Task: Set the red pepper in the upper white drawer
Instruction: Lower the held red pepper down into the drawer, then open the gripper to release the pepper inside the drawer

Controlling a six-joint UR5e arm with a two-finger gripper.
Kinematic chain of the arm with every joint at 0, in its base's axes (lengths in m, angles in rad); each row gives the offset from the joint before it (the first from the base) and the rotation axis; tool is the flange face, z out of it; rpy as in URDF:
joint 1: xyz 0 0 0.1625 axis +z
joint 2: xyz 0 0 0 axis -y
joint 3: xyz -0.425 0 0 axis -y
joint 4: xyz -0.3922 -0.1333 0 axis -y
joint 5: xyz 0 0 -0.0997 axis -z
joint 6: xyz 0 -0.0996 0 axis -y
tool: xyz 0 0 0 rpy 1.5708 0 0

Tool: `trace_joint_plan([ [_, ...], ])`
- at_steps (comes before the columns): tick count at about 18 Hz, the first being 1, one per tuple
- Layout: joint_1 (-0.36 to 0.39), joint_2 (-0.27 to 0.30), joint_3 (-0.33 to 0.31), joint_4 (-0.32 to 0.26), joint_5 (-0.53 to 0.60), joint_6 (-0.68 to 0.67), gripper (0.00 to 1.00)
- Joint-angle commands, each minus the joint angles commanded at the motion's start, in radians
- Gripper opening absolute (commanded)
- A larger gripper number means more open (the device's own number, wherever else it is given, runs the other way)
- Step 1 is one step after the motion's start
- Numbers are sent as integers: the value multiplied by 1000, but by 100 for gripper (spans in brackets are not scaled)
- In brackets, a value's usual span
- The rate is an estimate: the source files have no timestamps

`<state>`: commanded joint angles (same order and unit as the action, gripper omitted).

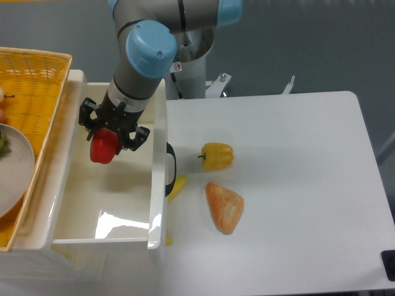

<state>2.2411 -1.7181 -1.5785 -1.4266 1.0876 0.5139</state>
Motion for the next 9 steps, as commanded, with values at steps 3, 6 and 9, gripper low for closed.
trace_joint_plan([
  [3,0,3,0,0,2,0,72],
  [6,2,6,0,0,2,0,73],
  [9,5,9,0,0,2,0,73],
])
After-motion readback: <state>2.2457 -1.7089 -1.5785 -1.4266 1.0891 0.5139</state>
